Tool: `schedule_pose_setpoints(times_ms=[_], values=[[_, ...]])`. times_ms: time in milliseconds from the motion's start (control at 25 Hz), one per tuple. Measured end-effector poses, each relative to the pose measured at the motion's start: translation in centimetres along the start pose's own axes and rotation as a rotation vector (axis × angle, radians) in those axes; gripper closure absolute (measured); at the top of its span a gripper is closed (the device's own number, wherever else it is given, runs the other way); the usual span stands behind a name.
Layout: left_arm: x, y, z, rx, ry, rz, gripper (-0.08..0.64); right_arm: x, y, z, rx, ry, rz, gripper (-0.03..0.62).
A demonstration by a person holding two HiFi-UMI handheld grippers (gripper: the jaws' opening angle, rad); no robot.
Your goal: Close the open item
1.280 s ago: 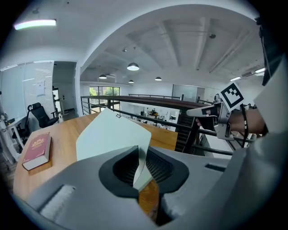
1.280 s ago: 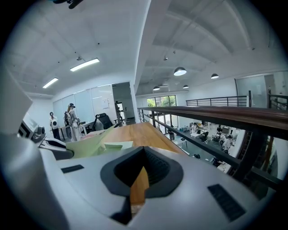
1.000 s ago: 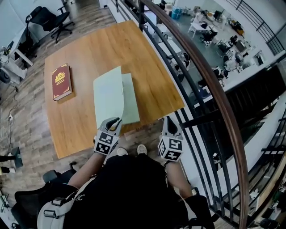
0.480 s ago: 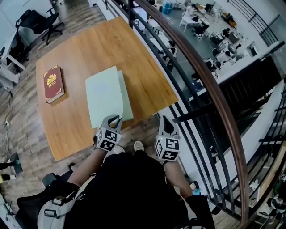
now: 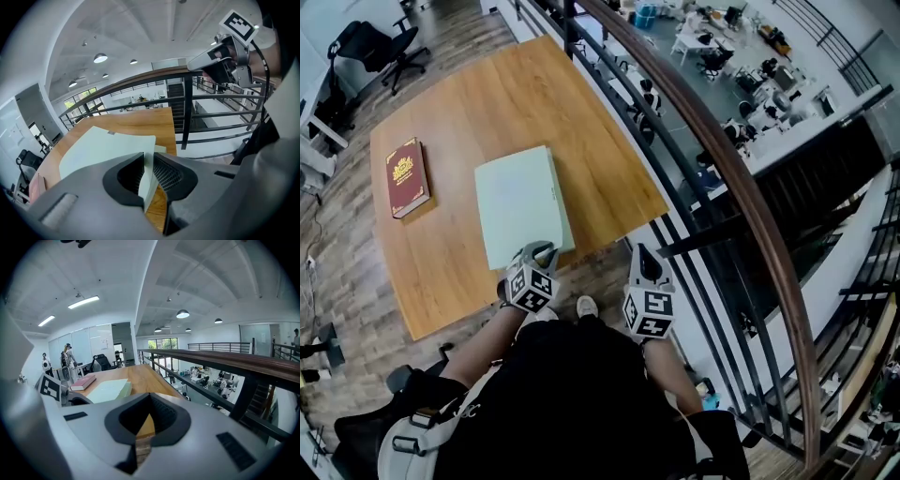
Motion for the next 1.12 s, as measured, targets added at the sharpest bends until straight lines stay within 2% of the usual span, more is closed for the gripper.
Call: schedule_pose_setpoints(times_ms=[480,600,800,1120], values=[[1.8,0.7,-0.6,0.028,0.063,0.04,0.502,-0.1,0.1,-0.6,0.002,0.013,0.009,0.594],[2.0,1.1,-0.8,0.007,0.081,0.05,0.502,-0.2,0.3,-0.6,0.007,0.016,0.014,0.594],[2.5,1.6,-0.6,-0.117,0.131,0.04,0.495,-0.1,0.3,-0.7,0.009,0.018,0.017,0.594],[3.0,2.0,-0.6,-0.123,0.19,0.06,0.477,0.3,0.4,-0.6,0.012,0.014,0.017,0.594]])
Point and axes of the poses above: the fingertips, and each gripper's own axes: x forward along the fingers, z to its left, y out of its underside, the point moved 5 cm from there along -x, backward along the fingers, and after that the axes turned 6 degrees about -z, right-handed, at the moved point
